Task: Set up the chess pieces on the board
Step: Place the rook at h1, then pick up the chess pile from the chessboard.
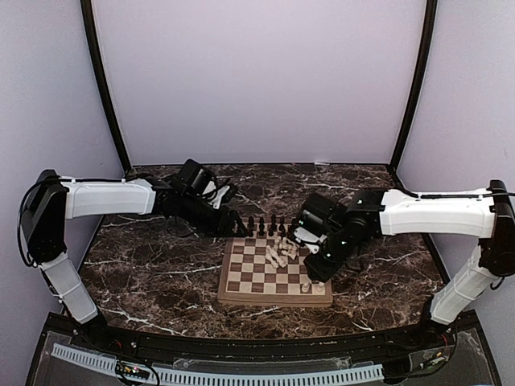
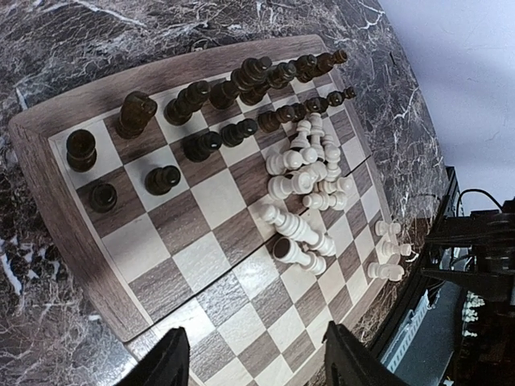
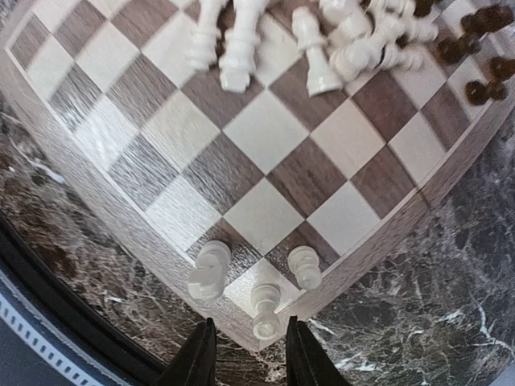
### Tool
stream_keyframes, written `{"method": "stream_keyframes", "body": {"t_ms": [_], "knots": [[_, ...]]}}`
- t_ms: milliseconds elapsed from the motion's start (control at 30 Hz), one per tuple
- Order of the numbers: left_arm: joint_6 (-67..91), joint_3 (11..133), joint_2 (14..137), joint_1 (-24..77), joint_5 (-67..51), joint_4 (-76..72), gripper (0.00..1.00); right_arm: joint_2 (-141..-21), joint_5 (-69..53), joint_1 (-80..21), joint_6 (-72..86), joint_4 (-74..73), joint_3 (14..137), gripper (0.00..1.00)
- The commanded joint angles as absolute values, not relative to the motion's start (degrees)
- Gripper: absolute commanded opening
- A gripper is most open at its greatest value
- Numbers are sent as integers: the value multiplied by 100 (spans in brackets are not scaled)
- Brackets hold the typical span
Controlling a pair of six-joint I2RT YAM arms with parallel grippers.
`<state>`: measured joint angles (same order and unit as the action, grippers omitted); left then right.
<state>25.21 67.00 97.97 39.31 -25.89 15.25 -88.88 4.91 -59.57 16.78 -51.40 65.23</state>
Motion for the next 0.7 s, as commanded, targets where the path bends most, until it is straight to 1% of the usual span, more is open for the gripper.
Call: {"method": "stream_keyframes", "body": {"t_ms": [0, 167, 300, 367, 500, 667], "knots": [[2321, 6979, 9574, 3970, -2567, 1661, 59, -8610, 665, -5787, 1570, -5568, 7070, 31], [2251, 7190, 9702, 4077, -2493, 1716, 58, -8825, 797, -5434, 1336, -5402, 7453, 29], [2072, 7646, 10014, 4282, -2330, 2031, 55, -9091, 879, -5269, 1263, -5272, 7758, 28], [1908, 7968, 10240, 4453, -2009, 2341, 55, -9141, 891, -5204, 1269, -5241, 7860, 28], [1665, 8588, 10698, 4669, -1569, 2921, 54, -9042, 882, -5014, 1339, -5165, 7825, 28], [1579, 9301, 11295, 4830, -1236, 3200, 53, -8754, 775, -4707, 1423, -5071, 7537, 28]]}}
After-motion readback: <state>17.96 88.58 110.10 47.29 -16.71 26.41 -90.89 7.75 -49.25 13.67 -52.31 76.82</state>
